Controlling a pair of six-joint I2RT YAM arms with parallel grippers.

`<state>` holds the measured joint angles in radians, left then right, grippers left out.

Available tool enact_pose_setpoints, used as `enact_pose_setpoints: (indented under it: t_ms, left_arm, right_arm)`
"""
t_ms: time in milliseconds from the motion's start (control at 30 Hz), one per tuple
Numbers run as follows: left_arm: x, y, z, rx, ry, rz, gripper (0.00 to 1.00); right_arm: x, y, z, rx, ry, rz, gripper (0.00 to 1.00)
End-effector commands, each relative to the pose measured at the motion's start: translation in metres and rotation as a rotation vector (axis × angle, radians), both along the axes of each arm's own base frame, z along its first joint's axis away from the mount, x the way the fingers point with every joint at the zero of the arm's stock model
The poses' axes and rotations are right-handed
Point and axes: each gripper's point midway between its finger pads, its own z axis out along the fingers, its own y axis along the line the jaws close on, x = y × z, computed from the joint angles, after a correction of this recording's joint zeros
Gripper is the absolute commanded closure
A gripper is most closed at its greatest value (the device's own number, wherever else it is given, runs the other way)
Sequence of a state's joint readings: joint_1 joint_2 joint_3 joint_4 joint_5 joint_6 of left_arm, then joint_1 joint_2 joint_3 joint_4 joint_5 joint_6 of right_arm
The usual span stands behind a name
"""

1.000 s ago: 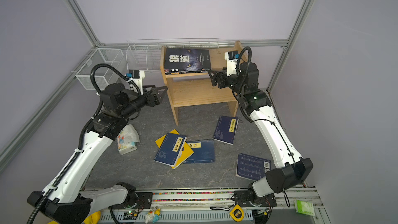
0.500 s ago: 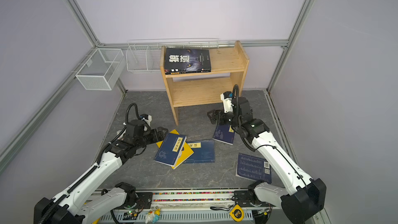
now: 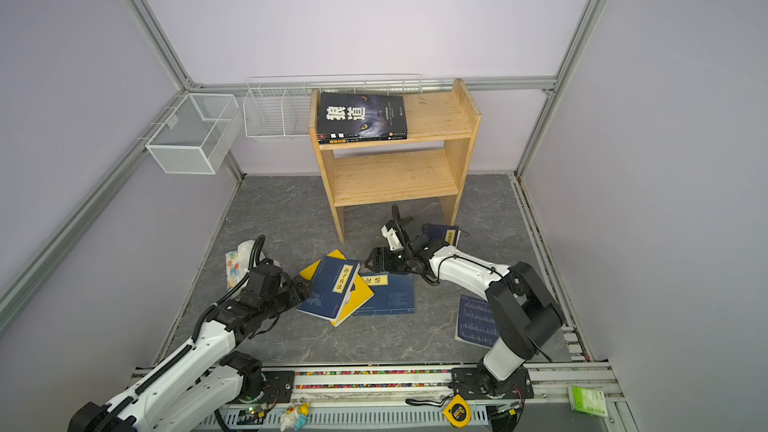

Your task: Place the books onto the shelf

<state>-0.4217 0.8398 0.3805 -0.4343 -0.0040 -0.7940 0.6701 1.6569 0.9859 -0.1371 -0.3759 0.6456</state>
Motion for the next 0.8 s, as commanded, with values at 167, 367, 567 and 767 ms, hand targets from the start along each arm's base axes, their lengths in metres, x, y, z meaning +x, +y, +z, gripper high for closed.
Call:
enact_pose_setpoints:
  t_ms: [167,367,567,767]
  left_arm:
    - [-0.002,-0.023,-0.022,-0.132,0.021,-0.042,0.18]
    - [0.005,-0.048,-0.008,-0.244,-0.028,-0.133,0.27]
    - [0.006,-0.065,0.023,-0.378,-0.102,-0.177,0.43]
    - [0.006,-0.070,0.048,-0.488,-0.176,-0.166,0.42]
  right_arm:
    - [-0.009,0.051,-0.012,0.051,0.056,0.079,0.31]
    - [-0.009,0.056,-0.026,0.031,0.076,0.088,0.40]
    - [-0.008,0.059,-0.042,0.011,0.113,0.097,0.58]
    - [-0.009,0.064,-0.048,0.024,0.134,0.105,0.64]
